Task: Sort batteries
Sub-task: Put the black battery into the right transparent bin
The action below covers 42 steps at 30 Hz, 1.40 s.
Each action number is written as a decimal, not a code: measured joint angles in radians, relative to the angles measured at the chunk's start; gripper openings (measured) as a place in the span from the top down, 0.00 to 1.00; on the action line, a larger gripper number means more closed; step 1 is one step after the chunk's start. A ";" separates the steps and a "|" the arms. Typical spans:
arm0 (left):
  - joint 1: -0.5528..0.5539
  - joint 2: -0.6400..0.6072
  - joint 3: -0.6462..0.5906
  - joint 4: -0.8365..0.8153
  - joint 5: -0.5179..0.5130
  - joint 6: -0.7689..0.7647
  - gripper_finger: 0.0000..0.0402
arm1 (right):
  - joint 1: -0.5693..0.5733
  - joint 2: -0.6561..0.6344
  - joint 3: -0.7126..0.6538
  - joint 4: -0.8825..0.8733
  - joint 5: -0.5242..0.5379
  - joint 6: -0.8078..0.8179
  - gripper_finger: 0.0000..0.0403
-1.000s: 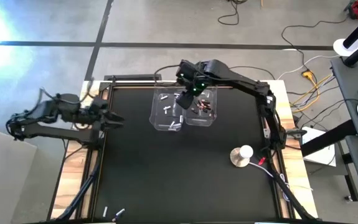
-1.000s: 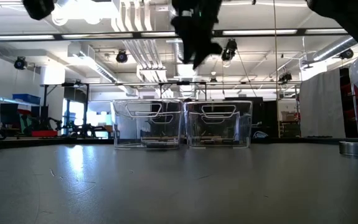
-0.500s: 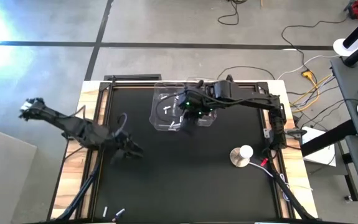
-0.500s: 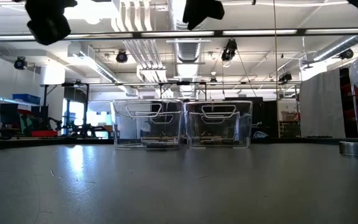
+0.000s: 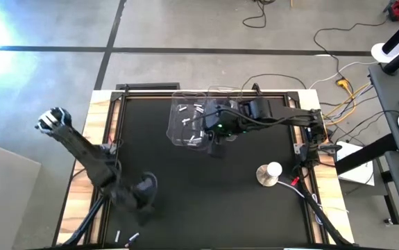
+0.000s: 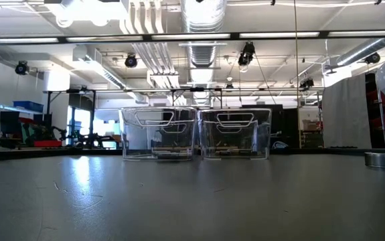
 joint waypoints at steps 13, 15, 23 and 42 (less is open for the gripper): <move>-0.107 0.505 0.446 -0.489 0.309 -0.188 0.62 | 0.107 -0.039 0.000 -0.036 0.018 0.002 0.80; -0.115 0.563 0.499 -0.511 0.375 -0.189 0.62 | 0.131 -0.039 -0.001 -0.065 0.020 0.025 0.79; -0.180 0.722 0.617 -0.525 0.578 -0.216 0.62 | 0.238 -0.040 -0.037 -0.076 0.019 0.056 0.81; -0.210 0.744 0.572 -0.590 0.603 -0.328 0.62 | 0.268 -0.039 -0.077 -0.054 0.020 0.118 0.87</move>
